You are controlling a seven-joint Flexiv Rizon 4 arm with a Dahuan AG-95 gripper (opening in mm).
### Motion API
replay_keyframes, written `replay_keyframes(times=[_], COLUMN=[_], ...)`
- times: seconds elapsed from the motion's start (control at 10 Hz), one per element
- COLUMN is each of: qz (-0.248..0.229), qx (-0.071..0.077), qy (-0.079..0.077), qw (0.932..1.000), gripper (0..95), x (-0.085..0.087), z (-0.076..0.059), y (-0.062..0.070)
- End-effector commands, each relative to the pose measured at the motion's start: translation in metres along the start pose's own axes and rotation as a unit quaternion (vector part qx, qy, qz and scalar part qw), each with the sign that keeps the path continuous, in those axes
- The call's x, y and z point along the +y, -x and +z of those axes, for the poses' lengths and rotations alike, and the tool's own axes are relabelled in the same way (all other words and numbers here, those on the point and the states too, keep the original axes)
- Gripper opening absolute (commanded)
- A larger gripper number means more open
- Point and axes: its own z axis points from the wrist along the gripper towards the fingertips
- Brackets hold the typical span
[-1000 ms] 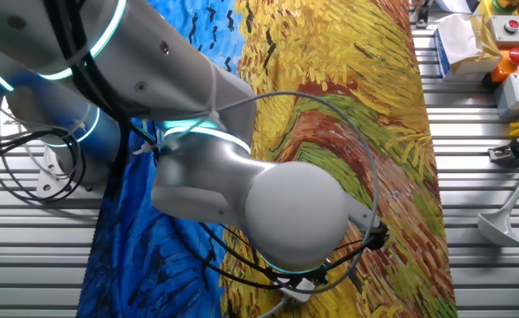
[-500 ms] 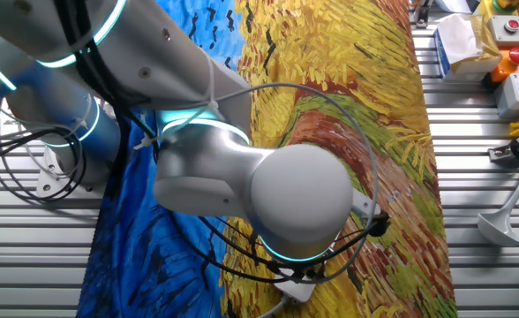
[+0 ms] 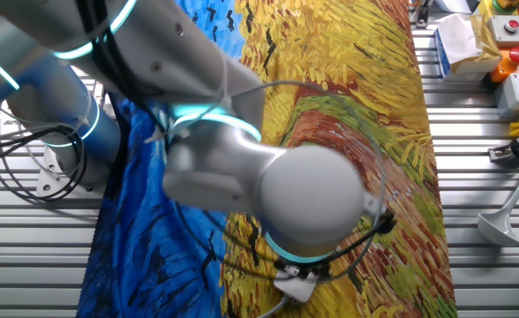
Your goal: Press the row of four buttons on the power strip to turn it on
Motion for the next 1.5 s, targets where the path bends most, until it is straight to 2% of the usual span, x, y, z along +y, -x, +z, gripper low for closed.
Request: replay_keyframes(times=[0.1,0.3,0.5,1.0,1.5], qz=[0.003,-0.002,-0.007,-0.008,-0.012], qx=[0.003,0.0,0.005,0.006,0.006], qy=[-0.004,-0.003,-0.006,-0.005,-0.004], qw=[1.0,1.0,1.0,0.9999,0.9999], gripper=[95.0,95.0,95.0,95.0,95.0], x=[0.0,0.001,0.002,0.009,0.009], z=[0.002,0.007,0.011,0.013,0.013], y=[0.017,0.03,0.039,0.035,0.028])
